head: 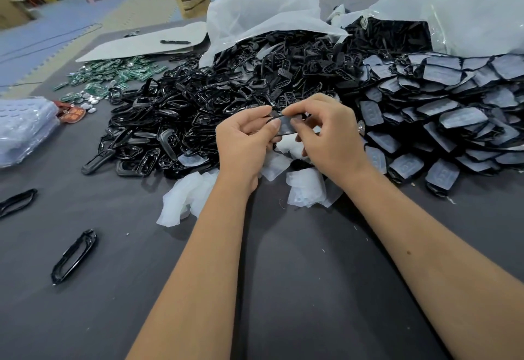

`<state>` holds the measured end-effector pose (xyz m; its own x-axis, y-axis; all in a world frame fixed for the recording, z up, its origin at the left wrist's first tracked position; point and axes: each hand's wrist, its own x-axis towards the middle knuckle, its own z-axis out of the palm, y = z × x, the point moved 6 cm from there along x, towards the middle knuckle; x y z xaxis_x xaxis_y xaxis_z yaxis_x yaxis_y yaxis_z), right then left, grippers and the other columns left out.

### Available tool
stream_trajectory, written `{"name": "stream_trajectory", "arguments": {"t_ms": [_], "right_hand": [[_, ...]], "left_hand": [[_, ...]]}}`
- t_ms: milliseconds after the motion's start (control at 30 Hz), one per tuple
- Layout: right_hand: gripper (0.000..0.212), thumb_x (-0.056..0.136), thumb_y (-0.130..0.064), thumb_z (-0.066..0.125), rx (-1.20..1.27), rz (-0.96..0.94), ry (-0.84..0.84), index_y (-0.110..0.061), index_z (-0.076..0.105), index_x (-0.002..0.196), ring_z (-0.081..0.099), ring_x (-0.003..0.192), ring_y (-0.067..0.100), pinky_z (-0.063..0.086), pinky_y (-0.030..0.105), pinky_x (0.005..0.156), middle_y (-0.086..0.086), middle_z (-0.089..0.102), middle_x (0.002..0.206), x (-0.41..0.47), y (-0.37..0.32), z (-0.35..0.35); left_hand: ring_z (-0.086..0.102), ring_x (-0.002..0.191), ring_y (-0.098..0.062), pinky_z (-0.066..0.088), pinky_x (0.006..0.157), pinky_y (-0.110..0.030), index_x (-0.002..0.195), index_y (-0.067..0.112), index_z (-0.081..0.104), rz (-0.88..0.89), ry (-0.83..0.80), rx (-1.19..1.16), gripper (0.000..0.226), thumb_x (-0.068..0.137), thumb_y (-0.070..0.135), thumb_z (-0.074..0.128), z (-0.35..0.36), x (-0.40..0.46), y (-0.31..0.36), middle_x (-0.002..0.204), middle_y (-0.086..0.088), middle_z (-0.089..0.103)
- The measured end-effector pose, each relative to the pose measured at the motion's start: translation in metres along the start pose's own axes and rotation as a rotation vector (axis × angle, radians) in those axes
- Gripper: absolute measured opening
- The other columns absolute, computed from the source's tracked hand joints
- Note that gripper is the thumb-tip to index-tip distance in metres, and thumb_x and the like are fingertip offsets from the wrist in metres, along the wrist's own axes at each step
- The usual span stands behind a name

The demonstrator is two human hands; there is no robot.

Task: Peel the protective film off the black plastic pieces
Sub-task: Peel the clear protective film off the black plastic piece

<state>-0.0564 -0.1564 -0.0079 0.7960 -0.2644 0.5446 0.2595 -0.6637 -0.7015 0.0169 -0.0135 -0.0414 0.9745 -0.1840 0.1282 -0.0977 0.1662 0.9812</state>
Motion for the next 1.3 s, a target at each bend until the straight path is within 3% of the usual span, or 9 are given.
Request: {"name": "stream_trajectory", "arguments": {"t_ms": [133,267,367,533,700,867,1033,1167,1300], "right_hand": [[0.028,0.094,-0.011,0.076,0.013,-0.082,-0.153,-0.007,0.075,0.122,0.065,0.095,0.015,0.05,0.016,0.079,0.005,0.068,0.112,0.0,-0.005,0.004],[0.023,0.096,-0.007,0.073,-0.023,-0.137,-0.175,-0.004,0.077,0.118,0.064,0.108,0.021,0.053,0.033,0.096,0.009,0.066,0.116,0.0,-0.005,0.005],[0.012,0.098,-0.007,0.07,0.099,-0.003,-0.063,-0.004,0.08,0.105,0.064,0.105,0.017,0.057,0.035,0.087,0.007,0.065,0.115,0.003,0.001,0.001],[0.013,0.099,-0.01,0.069,0.459,0.274,-0.003,-0.012,0.079,0.09,0.059,0.082,0.006,0.049,0.021,0.07,0.001,0.063,0.103,0.001,0.011,0.007],[0.019,0.104,-0.014,0.061,0.761,0.565,-0.117,-0.013,0.08,0.104,0.058,0.08,0.021,0.045,0.034,0.067,0.008,0.069,0.091,-0.005,0.021,0.024],[0.022,0.101,-0.003,0.06,0.876,0.566,-0.112,-0.012,0.077,0.112,0.068,0.077,0.014,0.052,0.027,0.058,0.006,0.075,0.091,-0.007,0.021,0.028],[0.021,0.096,-0.005,0.07,0.846,0.59,-0.048,-0.018,0.077,0.11,0.07,0.081,0.021,0.05,0.036,0.068,0.0,0.075,0.087,-0.008,0.028,0.024],[0.025,0.09,-0.001,0.075,0.845,0.526,-0.024,-0.016,0.077,0.11,0.073,0.086,0.018,0.057,0.027,0.072,0.001,0.075,0.085,-0.007,0.027,0.021],[0.024,0.086,0.001,0.079,0.833,0.51,-0.013,-0.014,0.077,0.105,0.073,0.084,0.02,0.058,0.028,0.075,0.003,0.075,0.084,-0.006,0.027,0.02]], "left_hand": [[0.067,0.056,-0.009,0.05,0.051,-0.015,0.093,0.005,0.077,-0.195,0.064,-0.117,0.01,0.088,-0.004,0.076,-0.011,0.004,-0.006,0.07,-0.007,0.074],[0.064,0.052,-0.008,0.048,0.048,-0.013,0.09,0.0,0.075,-0.286,0.059,-0.242,0.01,0.094,0.008,0.073,-0.012,0.004,-0.007,0.068,-0.007,0.072],[0.065,0.06,-0.01,0.054,0.055,-0.015,0.093,0.0,0.074,-0.267,0.028,-0.315,0.036,0.099,0.035,0.068,-0.006,0.004,-0.004,0.079,-0.01,0.073],[0.065,0.067,-0.01,0.055,0.061,-0.02,0.107,0.004,0.072,-0.145,-0.036,-0.252,0.011,0.098,0.011,0.071,0.004,0.0,0.001,0.084,-0.006,0.074],[0.065,0.076,-0.016,0.056,0.065,-0.021,0.096,0.005,0.074,-0.149,-0.027,-0.278,0.006,0.098,0.007,0.069,0.004,-0.001,0.002,0.088,-0.011,0.072],[0.067,0.077,-0.016,0.058,0.063,-0.021,0.094,0.007,0.074,-0.201,0.012,-0.334,0.006,0.098,0.009,0.07,0.003,-0.001,-0.002,0.09,-0.01,0.074],[0.064,0.069,-0.011,0.056,0.06,-0.02,0.091,0.007,0.074,-0.218,0.04,-0.351,0.008,0.098,0.011,0.071,0.004,-0.001,-0.003,0.086,-0.007,0.072],[0.063,0.065,-0.008,0.056,0.059,-0.02,0.093,0.007,0.074,-0.235,0.073,-0.364,0.007,0.098,0.012,0.07,0.003,-0.002,-0.004,0.084,-0.004,0.072],[0.066,0.062,-0.008,0.056,0.057,-0.02,0.095,0.008,0.073,-0.229,0.063,-0.346,0.01,0.1,0.016,0.069,0.004,-0.003,-0.003,0.083,-0.005,0.075]]}}
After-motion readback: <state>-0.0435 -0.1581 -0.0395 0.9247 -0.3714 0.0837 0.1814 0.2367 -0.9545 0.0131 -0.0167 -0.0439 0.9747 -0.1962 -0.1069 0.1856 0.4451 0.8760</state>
